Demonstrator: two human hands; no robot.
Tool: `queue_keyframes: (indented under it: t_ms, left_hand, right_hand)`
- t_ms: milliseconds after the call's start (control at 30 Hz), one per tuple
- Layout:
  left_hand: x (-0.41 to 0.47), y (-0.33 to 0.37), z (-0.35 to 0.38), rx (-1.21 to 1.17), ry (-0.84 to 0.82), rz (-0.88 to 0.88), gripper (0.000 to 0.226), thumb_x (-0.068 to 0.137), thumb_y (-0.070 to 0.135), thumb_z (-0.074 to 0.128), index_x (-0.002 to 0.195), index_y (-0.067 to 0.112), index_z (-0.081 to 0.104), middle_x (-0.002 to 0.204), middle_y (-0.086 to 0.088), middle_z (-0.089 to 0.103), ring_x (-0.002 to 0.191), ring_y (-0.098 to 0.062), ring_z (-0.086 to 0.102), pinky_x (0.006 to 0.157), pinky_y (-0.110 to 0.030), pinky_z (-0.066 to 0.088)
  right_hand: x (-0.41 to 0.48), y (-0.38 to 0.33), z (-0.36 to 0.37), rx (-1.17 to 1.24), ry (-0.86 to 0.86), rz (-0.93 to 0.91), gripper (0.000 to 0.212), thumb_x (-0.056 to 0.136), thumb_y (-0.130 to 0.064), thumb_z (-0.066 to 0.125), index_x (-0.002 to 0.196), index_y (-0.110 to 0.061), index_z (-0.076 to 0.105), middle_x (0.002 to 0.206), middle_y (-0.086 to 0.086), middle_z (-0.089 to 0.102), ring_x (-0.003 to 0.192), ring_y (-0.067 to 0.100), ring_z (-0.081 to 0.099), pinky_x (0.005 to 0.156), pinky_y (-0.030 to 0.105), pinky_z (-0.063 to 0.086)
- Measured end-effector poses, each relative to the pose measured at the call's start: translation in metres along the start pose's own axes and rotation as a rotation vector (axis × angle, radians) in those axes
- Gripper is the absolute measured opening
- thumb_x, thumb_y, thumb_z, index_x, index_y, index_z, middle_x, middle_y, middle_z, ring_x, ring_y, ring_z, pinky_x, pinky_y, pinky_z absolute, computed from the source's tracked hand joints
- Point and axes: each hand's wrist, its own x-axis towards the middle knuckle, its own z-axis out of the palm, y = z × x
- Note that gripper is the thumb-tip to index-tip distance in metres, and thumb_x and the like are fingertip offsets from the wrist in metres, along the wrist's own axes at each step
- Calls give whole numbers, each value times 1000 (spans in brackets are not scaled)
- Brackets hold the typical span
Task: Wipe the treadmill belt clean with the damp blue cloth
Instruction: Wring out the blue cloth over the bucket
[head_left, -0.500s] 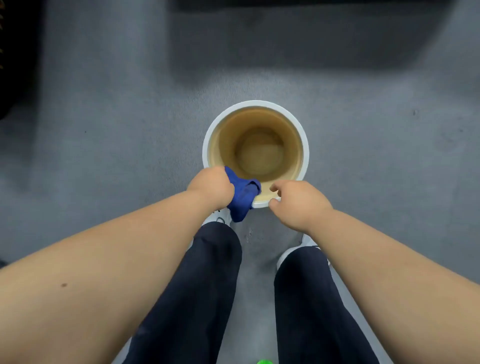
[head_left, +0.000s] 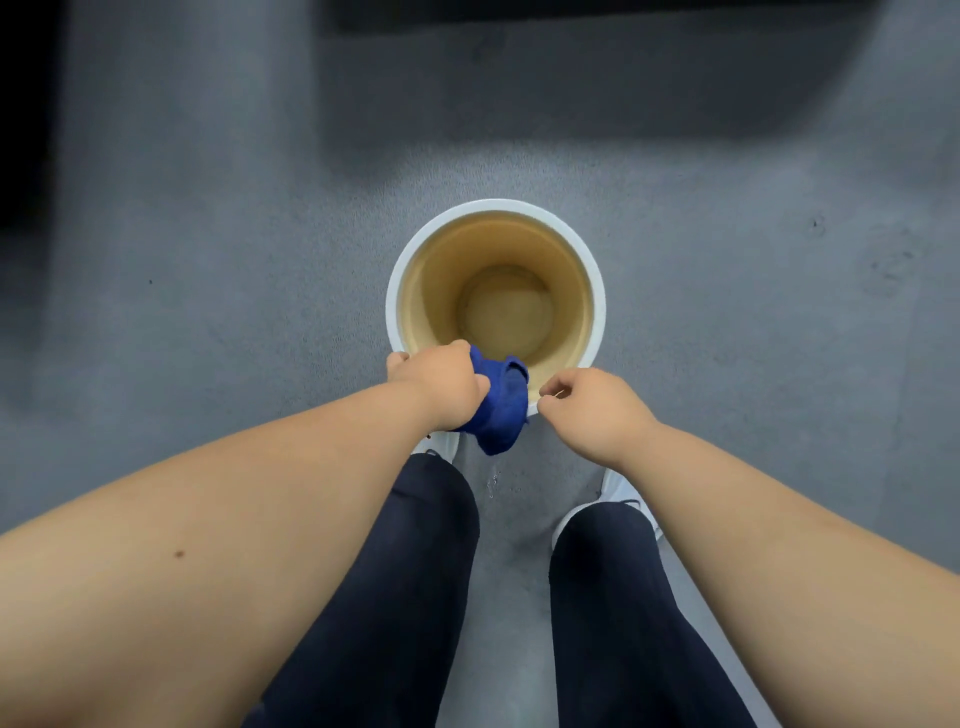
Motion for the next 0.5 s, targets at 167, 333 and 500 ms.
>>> queue_keyframes:
  t_ms: [167, 333, 500]
  left_hand:
    - [-48, 6, -38, -533, 20, 126, 8, 91, 17, 40, 84, 17, 36, 69, 0, 42, 60, -18, 34, 55, -30, 30]
    - [-116, 35, -146, -993, 4, 181, 28, 86, 3, 39, 95, 26, 50, 76, 0, 60, 62, -18, 51, 56, -25, 39]
    - [-204, 67, -287, -1095, 16, 439, 58, 83, -9, 39, 118, 36, 50, 98, -9, 69, 75, -23, 63, 69, -33, 51]
  right_hand:
    - [-37, -10, -29, 484, 32, 175, 24, 88, -28, 51, 87, -6, 57, 78, 3, 52, 71, 21, 42, 67, 31, 38]
    - [-96, -66, -100, 885, -8, 168, 49, 88, -59, 50, 117, -21, 61, 113, -1, 67, 111, 14, 57, 95, 35, 46]
    - [-181, -155, -184, 1102, 20, -86, 58, 74, -68, 58, 115, -28, 64, 109, -4, 71, 108, 15, 61, 96, 35, 41]
